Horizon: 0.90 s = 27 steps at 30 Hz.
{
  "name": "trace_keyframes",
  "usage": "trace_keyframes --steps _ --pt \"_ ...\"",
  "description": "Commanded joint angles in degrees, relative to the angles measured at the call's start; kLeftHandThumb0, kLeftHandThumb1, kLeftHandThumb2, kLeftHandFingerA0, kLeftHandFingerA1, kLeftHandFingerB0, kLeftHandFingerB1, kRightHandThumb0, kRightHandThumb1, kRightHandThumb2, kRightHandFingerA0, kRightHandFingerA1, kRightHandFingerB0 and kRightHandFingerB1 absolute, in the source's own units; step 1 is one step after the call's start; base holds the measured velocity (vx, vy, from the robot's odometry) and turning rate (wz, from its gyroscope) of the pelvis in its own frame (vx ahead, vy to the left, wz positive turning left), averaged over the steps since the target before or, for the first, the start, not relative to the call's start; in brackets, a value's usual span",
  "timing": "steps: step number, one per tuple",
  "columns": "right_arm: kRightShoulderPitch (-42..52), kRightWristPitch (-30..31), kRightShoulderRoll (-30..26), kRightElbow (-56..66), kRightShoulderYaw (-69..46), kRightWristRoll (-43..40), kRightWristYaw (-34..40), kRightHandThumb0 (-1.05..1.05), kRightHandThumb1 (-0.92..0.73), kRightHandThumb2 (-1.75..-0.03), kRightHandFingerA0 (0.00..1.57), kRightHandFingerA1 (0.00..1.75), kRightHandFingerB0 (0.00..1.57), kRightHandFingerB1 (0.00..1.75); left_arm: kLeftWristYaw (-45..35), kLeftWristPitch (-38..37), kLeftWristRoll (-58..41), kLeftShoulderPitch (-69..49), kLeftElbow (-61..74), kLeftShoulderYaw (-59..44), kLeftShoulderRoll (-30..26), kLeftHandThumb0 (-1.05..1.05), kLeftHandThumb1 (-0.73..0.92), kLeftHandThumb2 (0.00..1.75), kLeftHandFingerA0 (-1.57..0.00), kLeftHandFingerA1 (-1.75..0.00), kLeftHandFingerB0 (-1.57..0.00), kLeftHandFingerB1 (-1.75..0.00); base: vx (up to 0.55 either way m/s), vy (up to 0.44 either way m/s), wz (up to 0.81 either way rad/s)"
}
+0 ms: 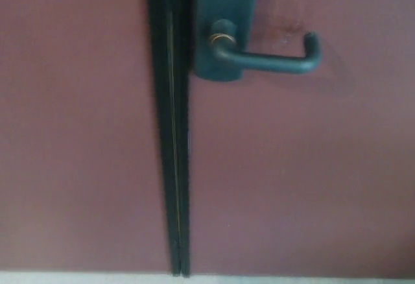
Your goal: The robot walks towards the door handle and put its right hand on it and twist the handle
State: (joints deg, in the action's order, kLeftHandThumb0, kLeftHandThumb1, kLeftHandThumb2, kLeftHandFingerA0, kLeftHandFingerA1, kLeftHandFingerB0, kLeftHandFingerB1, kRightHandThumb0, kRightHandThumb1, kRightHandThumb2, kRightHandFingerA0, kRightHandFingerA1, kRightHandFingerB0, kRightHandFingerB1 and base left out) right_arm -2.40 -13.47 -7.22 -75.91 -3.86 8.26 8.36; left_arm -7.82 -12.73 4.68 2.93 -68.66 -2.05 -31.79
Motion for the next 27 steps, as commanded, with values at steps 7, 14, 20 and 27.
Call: trace_keyframes --steps 7,14,20,27 --pt "1.3 -0.1 0.8 -0.3 0.0 0.0 -0.8 -0.24 -0.67 -0.60 0.68 0.44 0.51 0.39 0.7 0.6 1.6 0.6 -4.0 0.5 -0.1 -0.12 0.68 0.59 -0.53 -0.46 -0.36 -0.38 0.01 0.033 -0.01" --pt "0.5 0.4 0.8 -0.4 1.1 0.7 0.5 -0.24 -0.67 -0.60 0.70 0.45 0.51 0.39 0.7 0.9 2.3 2.6 -4.3 1.2 -0.5 -0.12 0.68 0.59 -0.53 -0.46 -0.37 -0.39 0.16 0.145 0.12" --pt "-0.1 0.5 1.4 -0.4 -0.3 -0.8 -0.2 -0.24 -0.66 -0.60 0.69 0.45 0.53 0.39 0.7 1.1 2.6 3.5 -4.2 1.5 -0.7 -0.11 0.68 0.59 -0.54 -0.47 -0.37 -0.39 0.13 0.072 0.03" --pt "-0.1 0.3 1.1 -0.5 0.4 0.4 -0.1 -0.25 -0.66 -0.59 0.69 0.44 0.51 0.39 0.5 1.5 2.4 3.4 -4.1 1.4 -0.7 -0.11 0.68 0.59 -0.53 -0.46 -0.38 -0.39 0.17 -0.022 0.11"
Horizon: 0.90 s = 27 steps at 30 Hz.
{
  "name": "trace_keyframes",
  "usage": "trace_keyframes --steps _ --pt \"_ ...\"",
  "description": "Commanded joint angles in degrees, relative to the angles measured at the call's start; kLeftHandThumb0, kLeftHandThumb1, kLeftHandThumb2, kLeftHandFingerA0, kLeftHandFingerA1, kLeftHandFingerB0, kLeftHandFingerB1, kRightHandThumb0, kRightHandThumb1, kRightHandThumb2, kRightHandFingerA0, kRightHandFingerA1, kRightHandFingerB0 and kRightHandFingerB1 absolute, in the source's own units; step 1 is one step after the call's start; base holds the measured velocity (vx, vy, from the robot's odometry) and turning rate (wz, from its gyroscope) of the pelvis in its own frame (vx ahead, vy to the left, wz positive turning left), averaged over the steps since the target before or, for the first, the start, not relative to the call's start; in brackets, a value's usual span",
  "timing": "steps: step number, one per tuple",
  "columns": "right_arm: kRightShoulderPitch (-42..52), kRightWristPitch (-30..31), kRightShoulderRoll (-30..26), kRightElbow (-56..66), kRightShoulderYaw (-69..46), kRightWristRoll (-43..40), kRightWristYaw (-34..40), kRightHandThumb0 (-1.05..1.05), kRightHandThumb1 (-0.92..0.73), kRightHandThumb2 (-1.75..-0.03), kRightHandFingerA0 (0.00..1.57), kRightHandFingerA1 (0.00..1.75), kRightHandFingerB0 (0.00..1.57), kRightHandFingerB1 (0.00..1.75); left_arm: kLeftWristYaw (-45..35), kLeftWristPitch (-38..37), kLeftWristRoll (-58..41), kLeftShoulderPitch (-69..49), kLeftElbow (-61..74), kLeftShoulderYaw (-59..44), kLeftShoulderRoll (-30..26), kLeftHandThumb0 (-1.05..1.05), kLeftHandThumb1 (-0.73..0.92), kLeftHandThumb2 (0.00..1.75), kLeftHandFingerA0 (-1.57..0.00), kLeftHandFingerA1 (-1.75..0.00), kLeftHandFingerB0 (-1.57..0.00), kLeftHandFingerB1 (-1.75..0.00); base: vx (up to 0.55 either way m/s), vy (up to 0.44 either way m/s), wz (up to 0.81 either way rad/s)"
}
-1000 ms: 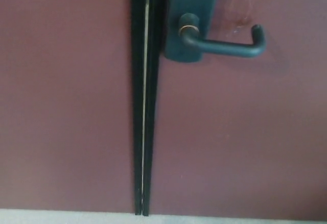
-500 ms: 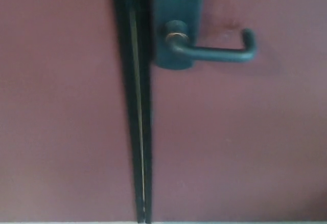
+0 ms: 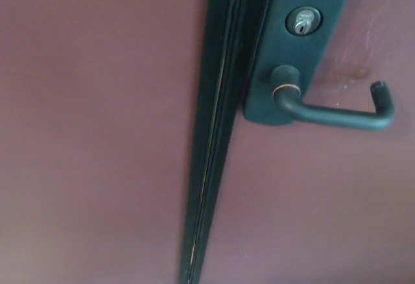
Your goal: The robot walks towards the door handle and put its right hand on it and twist the handle
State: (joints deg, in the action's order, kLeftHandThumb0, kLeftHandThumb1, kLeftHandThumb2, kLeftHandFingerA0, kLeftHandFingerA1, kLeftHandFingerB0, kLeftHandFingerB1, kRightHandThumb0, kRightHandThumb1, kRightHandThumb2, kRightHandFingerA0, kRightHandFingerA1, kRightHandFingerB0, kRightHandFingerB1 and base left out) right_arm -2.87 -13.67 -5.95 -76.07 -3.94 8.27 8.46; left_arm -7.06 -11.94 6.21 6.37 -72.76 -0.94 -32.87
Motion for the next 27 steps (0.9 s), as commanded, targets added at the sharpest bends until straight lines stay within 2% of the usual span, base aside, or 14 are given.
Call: trace_keyframes --steps 1,12,19,27 --pt "0.5 0.4 -0.3 -0.3 0.5 0.4 -0.3 -0.25 -0.66 -0.60 0.69 0.44 0.51 0.39 -0.3 0.6 0.8 -0.3 0.0 0.3 0.4 -0.11 0.68 0.59 -0.53 -0.46 -0.38 -0.39 0.20 -0.168 -0.31" --pt "0.6 0.6 -0.3 -0.2 0.8 0.4 -0.3 -0.25 -0.66 -0.60 0.70 0.45 0.50 0.39 -0.5 0.3 0.4 -1.2 -0.5 -0.3 0.6 -0.11 0.68 0.59 -0.54 -0.47 -0.38 -0.39 0.16 -0.083 -0.04" --pt "1.2 0.9 -0.3 -0.2 2.0 1.0 0.3 -0.25 -0.66 -0.60 0.68 0.44 0.51 0.39 -0.7 0.5 0.9 -1.7 0.0 0.2 0.4 -0.11 0.68 0.59 -0.54 -0.47 -0.38 -0.39 0.02 0.253 0.04" --pt "1.1 0.5 -0.3 -0.2 2.3 0.8 0.9 -0.25 -0.67 -0.60 0.69 0.45 0.51 0.39 -0.8 0.6 0.7 -1.4 0.2 0.2 0.4 -0.11 0.68 0.59 -0.54 -0.47 -0.38 -0.39 -0.02 -0.009 0.01"
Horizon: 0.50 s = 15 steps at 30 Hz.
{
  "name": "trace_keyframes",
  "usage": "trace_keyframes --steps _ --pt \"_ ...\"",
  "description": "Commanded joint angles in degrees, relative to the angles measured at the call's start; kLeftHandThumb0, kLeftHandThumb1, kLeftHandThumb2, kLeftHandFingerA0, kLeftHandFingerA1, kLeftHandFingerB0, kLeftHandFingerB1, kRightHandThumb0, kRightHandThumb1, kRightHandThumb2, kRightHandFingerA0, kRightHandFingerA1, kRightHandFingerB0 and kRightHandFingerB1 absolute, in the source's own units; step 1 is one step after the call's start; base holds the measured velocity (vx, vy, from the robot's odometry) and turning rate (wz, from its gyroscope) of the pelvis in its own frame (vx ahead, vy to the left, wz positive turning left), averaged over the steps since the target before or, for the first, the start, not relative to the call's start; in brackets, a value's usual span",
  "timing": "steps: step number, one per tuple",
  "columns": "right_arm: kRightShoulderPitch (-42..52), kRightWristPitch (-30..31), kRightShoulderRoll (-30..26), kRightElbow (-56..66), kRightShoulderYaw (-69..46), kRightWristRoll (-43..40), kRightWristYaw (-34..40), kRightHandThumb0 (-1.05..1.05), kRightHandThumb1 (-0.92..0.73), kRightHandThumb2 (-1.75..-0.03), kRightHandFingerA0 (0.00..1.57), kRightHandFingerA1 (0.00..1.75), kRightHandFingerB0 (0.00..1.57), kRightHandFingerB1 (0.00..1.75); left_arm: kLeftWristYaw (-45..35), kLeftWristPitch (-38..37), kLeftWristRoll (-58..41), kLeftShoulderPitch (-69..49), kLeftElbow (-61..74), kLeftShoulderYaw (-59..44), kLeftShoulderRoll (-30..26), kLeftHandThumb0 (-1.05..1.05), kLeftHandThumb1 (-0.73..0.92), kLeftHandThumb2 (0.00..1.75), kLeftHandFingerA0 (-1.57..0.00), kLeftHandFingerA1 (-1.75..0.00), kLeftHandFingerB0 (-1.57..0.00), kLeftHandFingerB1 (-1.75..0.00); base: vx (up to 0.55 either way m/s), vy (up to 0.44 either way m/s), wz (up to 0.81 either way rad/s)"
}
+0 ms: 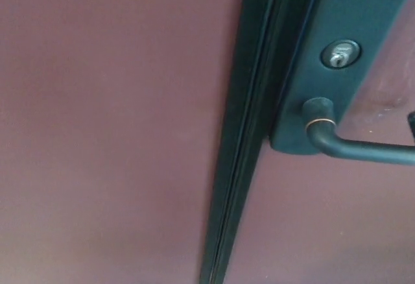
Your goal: The robot walks towards the door handle and put its right hand on it and twist the handle
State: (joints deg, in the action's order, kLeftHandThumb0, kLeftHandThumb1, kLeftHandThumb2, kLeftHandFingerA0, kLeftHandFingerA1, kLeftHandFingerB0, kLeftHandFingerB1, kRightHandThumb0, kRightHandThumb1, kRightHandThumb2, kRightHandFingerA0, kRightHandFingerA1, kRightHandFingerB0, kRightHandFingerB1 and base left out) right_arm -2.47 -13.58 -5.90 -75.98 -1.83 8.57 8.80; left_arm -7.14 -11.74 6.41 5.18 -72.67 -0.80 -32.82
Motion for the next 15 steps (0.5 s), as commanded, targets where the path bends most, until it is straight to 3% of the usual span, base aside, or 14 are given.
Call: trace_keyframes --steps 1,15 --pt "0.5 0.5 -0.4 -0.3 0.2 0.4 0.4 -0.25 -0.67 -0.60 0.69 0.45 0.51 0.39 -0.8 0.4 0.5 -0.1 0.1 0.1 0.4 -0.11 0.68 0.59 -0.54 -0.47 -0.38 -0.39 -0.02 -0.100 0.01" --pt "-0.1 1.0 -0.5 -0.3 -0.4 0.1 -0.3 -0.25 -0.66 -0.60 0.69 0.45 0.50 0.38 -0.9 0.9 0.2 0.0 -0.3 -0.5 0.7 -0.11 0.69 0.59 -0.55 -0.48 -0.38 -0.39 0.01 -0.021 0.01"
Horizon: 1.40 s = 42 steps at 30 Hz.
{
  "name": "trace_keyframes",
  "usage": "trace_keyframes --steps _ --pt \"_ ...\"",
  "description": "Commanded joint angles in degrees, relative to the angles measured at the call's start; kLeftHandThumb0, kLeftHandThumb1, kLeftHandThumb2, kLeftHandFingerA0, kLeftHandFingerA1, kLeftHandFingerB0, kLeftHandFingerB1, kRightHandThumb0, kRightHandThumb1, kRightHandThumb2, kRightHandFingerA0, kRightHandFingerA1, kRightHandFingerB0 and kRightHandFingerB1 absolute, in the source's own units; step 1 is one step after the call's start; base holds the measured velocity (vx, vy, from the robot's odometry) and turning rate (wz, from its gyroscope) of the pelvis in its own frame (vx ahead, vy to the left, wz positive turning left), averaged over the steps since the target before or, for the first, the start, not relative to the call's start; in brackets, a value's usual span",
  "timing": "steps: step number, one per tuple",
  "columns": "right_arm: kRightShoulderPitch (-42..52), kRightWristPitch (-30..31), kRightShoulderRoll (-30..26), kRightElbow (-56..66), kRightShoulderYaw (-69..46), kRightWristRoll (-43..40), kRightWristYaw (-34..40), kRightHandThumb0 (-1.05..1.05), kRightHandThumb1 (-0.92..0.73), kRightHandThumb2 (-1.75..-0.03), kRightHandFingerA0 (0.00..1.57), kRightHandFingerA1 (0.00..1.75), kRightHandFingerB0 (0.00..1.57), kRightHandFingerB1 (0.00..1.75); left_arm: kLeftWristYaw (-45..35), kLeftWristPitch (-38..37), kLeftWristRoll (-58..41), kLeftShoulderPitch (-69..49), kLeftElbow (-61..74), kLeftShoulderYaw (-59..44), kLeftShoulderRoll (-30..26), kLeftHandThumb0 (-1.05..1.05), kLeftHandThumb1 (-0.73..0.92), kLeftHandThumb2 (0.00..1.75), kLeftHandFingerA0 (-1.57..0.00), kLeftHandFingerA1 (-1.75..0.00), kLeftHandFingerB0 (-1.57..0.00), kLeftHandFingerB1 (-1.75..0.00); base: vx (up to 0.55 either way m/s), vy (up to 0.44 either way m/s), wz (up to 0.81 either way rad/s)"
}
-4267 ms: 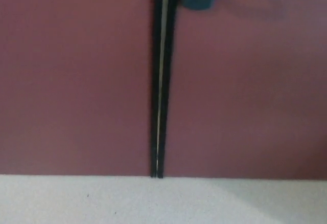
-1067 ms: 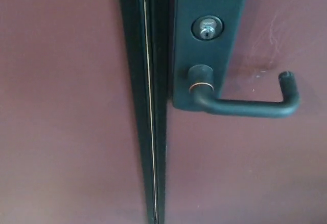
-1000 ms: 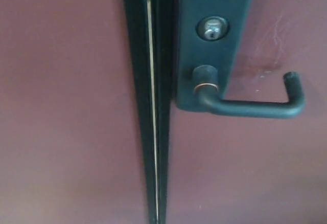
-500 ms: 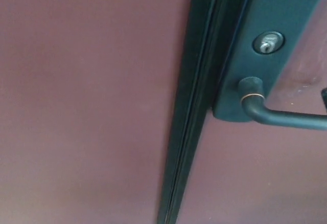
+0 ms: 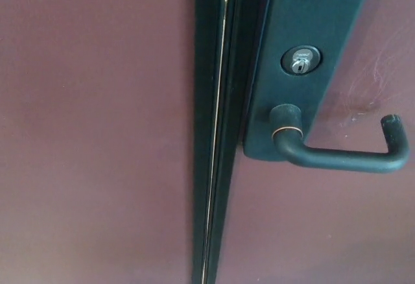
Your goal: The robot walks towards the door handle and put its right hand on it and twist the handle
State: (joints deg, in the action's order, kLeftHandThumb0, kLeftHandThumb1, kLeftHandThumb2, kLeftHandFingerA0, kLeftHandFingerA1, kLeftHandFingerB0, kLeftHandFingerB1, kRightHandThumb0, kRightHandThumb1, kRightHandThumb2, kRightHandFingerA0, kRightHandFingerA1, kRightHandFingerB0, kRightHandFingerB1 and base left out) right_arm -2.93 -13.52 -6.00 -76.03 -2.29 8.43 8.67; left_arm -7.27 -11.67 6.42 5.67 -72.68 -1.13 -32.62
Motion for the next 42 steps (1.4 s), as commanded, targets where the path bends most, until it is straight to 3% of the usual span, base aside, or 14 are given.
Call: trace_keyframes --steps 1,12,13,14,17,20,26,31,33,36,37,42 --pt "0.3 1.0 -0.4 -0.2 0.3 0.4 -0.1 -0.25 -0.66 -0.60 0.69 0.44 0.50 0.38 -0.7 0.9 0.3 -0.5 -0.2 -0.1 0.5 -0.11 0.69 0.59 -0.54 -0.47 -0.38 -0.39 0.00 0.000 0.00" --pt "0.9 -0.2 -1.5 0.4 -2.7 -1.9 -0.5 -0.27 -0.66 -0.60 0.59 0.42 0.50 0.39 -0.7 0.6 0.0 -1.5 -0.1 -0.4 0.9 -0.11 0.69 0.59 -0.54 -0.47 -0.38 -0.39 0.00 0.000 0.00" --pt "0.7 -2.8 -1.1 3.3 -9.4 -9.4 -4.3 -0.34 -0.64 -0.59 0.53 0.40 0.48 0.38 -0.5 0.2 0.0 -1.3 0.2 -0.5 0.4 -0.11 0.69 0.59 -0.54 -0.47 -0.38 -0.39 0.00 0.000 0.00" --pt "2.3 -5.4 -1.8 6.1 -12.8 -12.5 -7.5 -0.43 -0.49 -0.82 0.45 0.53 0.36 0.48 -0.6 0.1 0.3 -1.3 0.4 -0.2 0.5 -0.11 0.69 0.59 -0.54 -0.47 -0.38 -0.39 0.00 0.000 0.00" --pt "7.4 -10.1 -2.2 12.8 -15.4 -14.0 -11.2 -0.46 -0.48 -0.82 0.40 0.53 0.31 0.47 -0.6 0.4 0.4 -1.2 0.4 -0.1 0.5 -0.11 0.69 0.59 -0.53 -0.46 -0.39 -0.39 0.00 0.000 0.00" --pt "9.2 -10.2 -1.8 15.8 -16.5 -13.9 -12.5 -0.46 -0.48 -0.82 0.40 0.53 0.31 0.47 -0.7 0.6 0.3 -1.2 0.4 -0.2 0.5 -0.11 0.69 0.59 -0.53 -0.46 -0.39 -0.39 0.00 0.000 0.00" --pt "25.1 -9.9 -1.1 43.0 -16.7 -17.1 -17.3 -0.51 -0.46 -0.81 0.37 0.52 0.26 0.45 -0.9 0.5 0.1 -1.2 0.5 -0.3 0.9 -0.11 0.69 0.59 -0.54 -0.47 -0.39 -0.39 0.00 0.000 0.00" --pt "27.5 -7.3 -0.9 48.5 -16.4 -17.3 -17.3 -0.51 -0.46 -0.81 0.37 0.52 0.26 0.45 -0.8 0.5 0.2 -1.0 0.5 -0.2 0.9 -0.11 0.69 0.59 -0.54 -0.47 -0.39 -0.39 0.00 0.000 0.00" --pt "35.7 -6.0 -4.2 67.0 -19.5 -20.7 -18.9 -0.57 -0.46 -0.79 0.36 0.50 0.28 0.45 -0.7 0.5 0.1 -1.1 0.7 -0.3 0.6 -0.11 0.69 0.59 -0.54 -0.47 -0.39 -0.39 0.00 0.000 0.00" --pt "37.2 -4.5 -4.2 70.7 -20.1 -21.6 -19.0 -0.57 -0.46 -0.79 0.36 0.50 0.28 0.45 -0.7 0.5 0.1 -1.3 0.7 -0.3 0.5 -0.11 0.69 0.59 -0.54 -0.47 -0.39 -0.39 0.00 0.000 0.00" --pt "43.8 -5.4 -5.3 88.1 -25.0 -28.8 -19.2 -0.54 -0.44 -0.79 0.37 0.53 0.27 0.46 -0.9 0.9 0.2 -0.5 0.5 -0.2 0.8 -0.11 0.69 0.60 -0.54 -0.47 -0.39 -0.39 0.00 0.000 0.00" --pt "45.6 -4.3 -5.3 95.0 -27.1 -31.4 -18.9 -0.52 -0.43 -0.79 0.37 0.54 0.27 0.47 -0.8 1.0 0.1 0.0 0.4 -0.3 0.8 -0.11 0.69 0.60 -0.54 -0.47 -0.39 -0.39 0.00 0.000 0.00"
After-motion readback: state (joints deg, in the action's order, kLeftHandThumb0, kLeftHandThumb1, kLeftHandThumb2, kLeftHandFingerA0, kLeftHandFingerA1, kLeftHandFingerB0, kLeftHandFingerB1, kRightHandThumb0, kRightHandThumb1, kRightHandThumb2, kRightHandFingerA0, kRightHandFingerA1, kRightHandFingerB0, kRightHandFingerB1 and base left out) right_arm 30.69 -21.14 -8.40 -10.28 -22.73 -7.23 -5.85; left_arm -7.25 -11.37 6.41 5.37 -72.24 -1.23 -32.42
